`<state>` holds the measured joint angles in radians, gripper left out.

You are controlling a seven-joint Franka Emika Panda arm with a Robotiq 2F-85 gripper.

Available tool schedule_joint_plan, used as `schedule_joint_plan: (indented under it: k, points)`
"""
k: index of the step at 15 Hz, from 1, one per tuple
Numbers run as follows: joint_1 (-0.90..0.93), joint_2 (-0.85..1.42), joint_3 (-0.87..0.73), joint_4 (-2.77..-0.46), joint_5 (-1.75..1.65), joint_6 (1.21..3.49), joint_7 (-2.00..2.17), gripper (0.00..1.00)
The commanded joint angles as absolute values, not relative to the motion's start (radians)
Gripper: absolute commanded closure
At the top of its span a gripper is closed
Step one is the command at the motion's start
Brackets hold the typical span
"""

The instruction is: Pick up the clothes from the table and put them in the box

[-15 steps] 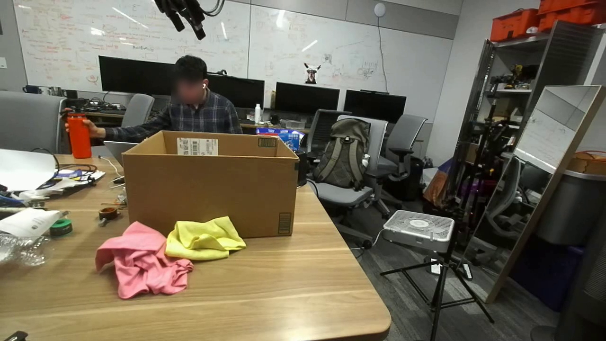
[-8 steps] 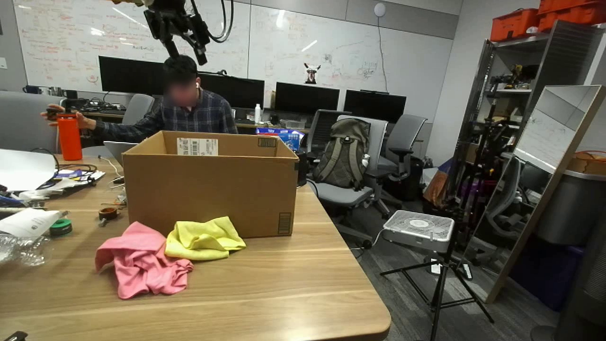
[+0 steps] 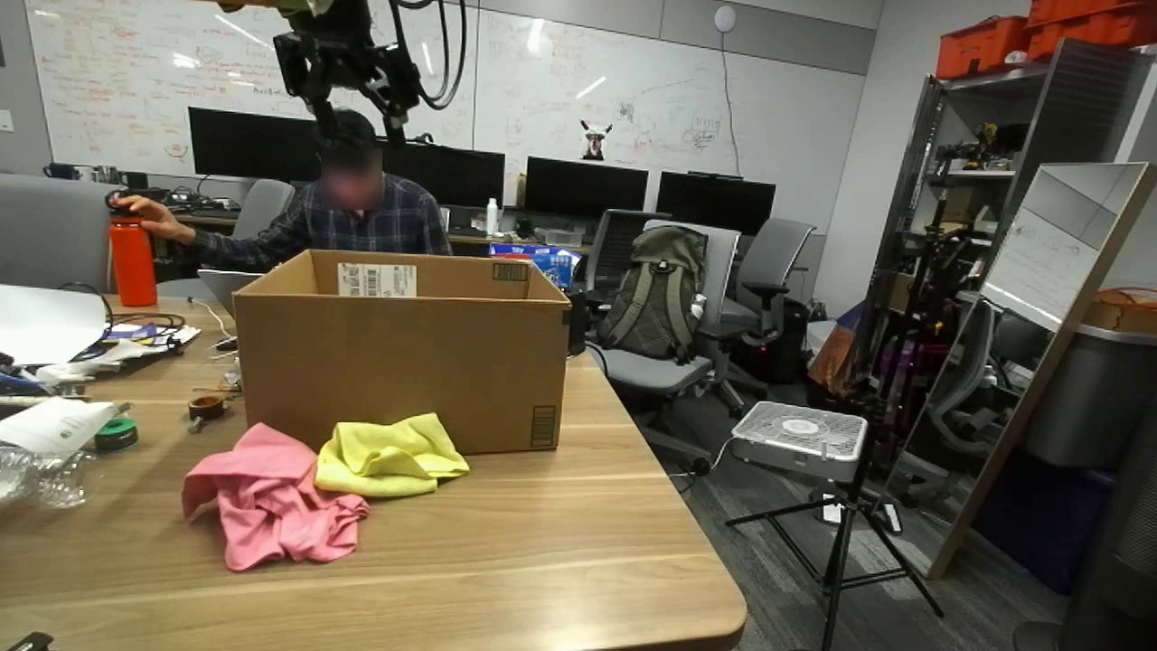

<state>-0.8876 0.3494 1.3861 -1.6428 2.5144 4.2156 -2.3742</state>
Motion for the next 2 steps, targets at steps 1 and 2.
schedule_joint_plan:
  k: [1, 2]
  points:
    - [-1.145, 0.401, 1.603, -1.715, 2.514, 4.235, -2.459, 0.0]
    - [-1.211, 0.418, 1.655, -1.733, 2.514, 4.235, -2.477, 0.0]
